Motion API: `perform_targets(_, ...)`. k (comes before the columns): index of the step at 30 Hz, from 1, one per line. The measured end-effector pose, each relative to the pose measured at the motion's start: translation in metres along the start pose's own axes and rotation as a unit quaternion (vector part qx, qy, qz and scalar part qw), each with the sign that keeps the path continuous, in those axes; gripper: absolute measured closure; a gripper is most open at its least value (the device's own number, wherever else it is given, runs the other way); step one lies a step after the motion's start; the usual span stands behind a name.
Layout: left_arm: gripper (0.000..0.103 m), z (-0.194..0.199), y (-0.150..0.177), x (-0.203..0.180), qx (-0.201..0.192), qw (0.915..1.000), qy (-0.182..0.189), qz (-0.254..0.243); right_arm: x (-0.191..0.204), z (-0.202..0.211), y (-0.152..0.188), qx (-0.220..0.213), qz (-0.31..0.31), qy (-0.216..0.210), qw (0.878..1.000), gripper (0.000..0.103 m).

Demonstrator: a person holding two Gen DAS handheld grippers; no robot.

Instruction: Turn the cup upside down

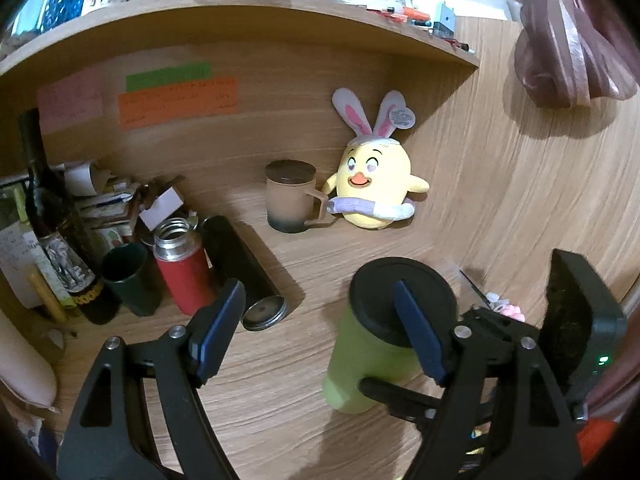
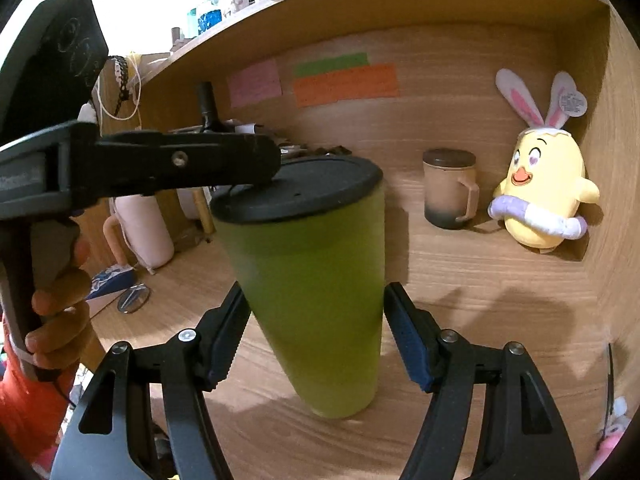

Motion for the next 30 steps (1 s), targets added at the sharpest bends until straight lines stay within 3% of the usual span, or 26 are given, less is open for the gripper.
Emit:
perform_targets(6, 0.025, 0.043, -0.007, -0.012, -0.053, 0.9982, 0.019, 0.019, -0.002, 0.040, -0.015, -0.024, 0.009, 0.009, 1.000, 0.021)
perform_targets(9, 0.020, 0.069, -0.005, -0.015, -0.080, 0.9966, -0.015, 0.011, -0.005, 0.067, -0.026, -0.047, 0.009, 0.014, 0.999, 0.017)
perform_targets(13, 0.003, 0.106, 0.007, -0.020, -0.112, 0.9918, -0.061, -0.002, -0.008, 0.107, -0.040, -0.081, 0.014, 0.037, 0.996, 0.009)
perform_targets(16, 0.001, 0.126, 0.019, -0.026, -0.128, 0.9866, -0.100, -0.016, -0.008, 0.129, -0.044, -0.097, 0.012, 0.049, 0.994, 0.000)
perform_targets(19, 0.000, 0.138, 0.030, -0.033, -0.132, 0.9834, -0.124, -0.010, -0.005, 0.147, -0.046, -0.109, 0.012, 0.060, 0.992, 0.000)
perform_targets(24, 0.000, 0.147, 0.050, -0.045, -0.124, 0.9847, -0.122, 0.013, 0.003, 0.167, -0.042, -0.120, 0.021, 0.082, 0.989, 0.000)
perform_targets(30, 0.000, 0.155, 0.069, -0.061, -0.130, 0.9807, -0.146, -0.008, 0.018, 0.181, -0.030, -0.125, 0.032, 0.087, 0.988, 0.000)
Point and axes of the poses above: each gripper's, at about its wrist camera, not at the fingertips, and z roughly against the way its jaws point, x to its left, y to its underside, the point moved 5 cm from there along -z, roughly the way its jaws point, and after that the axes turned 12 degrees about -x, right-handed, at the moved point
